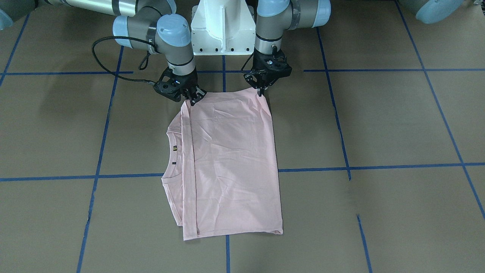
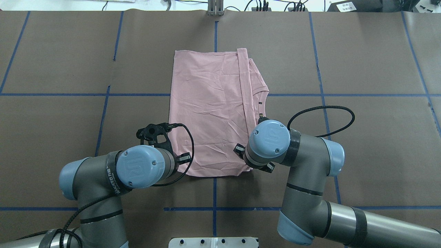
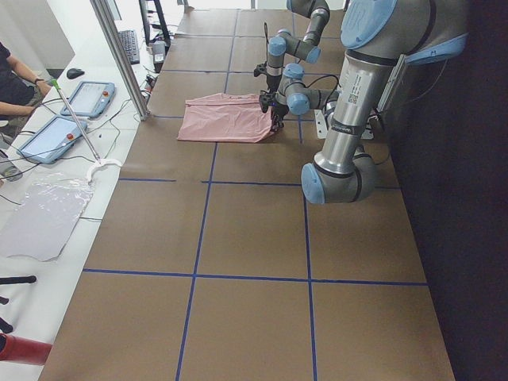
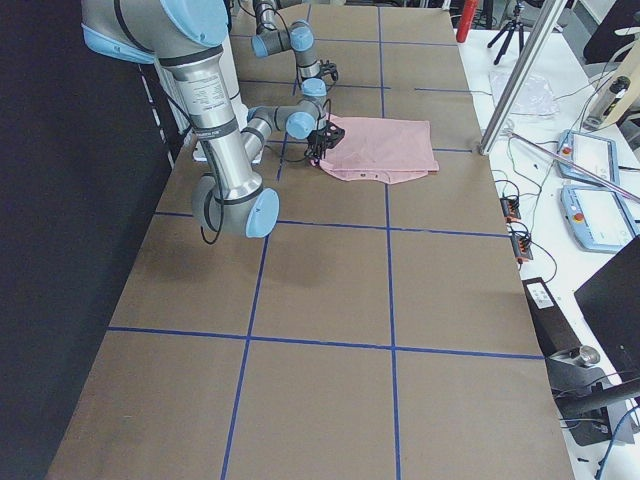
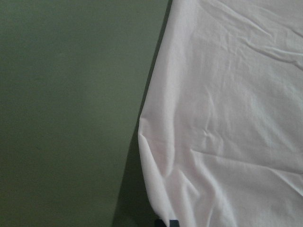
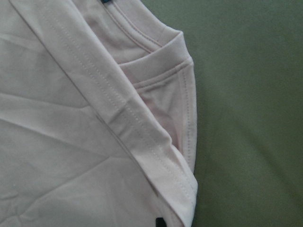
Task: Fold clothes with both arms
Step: 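Move the right gripper to the shirt's near corner and grasp it, then grasp the near edge of the shirt with both grippers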
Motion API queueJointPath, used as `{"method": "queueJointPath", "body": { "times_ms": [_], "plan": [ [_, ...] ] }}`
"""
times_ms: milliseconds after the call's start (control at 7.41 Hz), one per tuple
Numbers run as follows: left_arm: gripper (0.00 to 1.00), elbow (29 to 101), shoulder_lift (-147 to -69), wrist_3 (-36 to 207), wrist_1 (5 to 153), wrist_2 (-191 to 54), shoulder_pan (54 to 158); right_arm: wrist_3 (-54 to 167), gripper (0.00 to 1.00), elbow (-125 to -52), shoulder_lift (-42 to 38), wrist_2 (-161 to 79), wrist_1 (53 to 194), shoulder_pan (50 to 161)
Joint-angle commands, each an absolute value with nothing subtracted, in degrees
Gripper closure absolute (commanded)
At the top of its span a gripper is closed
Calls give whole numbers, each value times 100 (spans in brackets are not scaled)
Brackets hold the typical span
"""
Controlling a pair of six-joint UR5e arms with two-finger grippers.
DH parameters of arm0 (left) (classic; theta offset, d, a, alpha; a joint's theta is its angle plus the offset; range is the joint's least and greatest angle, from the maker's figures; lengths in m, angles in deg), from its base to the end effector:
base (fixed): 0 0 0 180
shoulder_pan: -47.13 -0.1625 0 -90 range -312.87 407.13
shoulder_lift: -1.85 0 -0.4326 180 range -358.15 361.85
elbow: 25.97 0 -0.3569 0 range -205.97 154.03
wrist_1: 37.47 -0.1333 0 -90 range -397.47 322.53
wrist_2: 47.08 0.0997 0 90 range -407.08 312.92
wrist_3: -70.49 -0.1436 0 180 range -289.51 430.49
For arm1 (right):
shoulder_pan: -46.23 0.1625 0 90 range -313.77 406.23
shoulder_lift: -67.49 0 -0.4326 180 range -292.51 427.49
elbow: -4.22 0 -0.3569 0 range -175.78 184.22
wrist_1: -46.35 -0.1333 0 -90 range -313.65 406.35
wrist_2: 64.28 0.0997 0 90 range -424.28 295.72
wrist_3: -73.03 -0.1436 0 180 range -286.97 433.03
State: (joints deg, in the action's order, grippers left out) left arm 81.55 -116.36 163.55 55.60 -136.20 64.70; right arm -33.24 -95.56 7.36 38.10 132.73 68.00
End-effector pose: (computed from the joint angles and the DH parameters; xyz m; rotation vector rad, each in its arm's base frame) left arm 0.5572 -0.3186 0.3077 0.1225 0.8476 -0.3445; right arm -0.5740 -0.3396 0.3437 -0.1716 -0.7712 0.5480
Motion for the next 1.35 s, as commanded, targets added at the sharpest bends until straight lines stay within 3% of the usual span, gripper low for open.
{"method": "queueJointPath", "body": {
  "times_ms": [0, 540, 945, 1215],
  "plan": [
    [100, 8126, -11636, 16365, 5560, -13620, 6462, -3332, 100, -9545, 754, 3811, 13231, 6811],
    [100, 8467, -11566, 16374, 5517, -13647, 6436, -3340, 100, -10018, 650, 3863, 13231, 6838],
    [100, 9685, -10804, 16417, 5237, -13664, 6008, -3358, 100, -10623, 369, 3890, 13283, 6689],
    [100, 9936, -10827, 16435, 4858, -14048, 5795, -3358, 100, -11195, 227, 3899, 13301, 6435]
  ]
}}
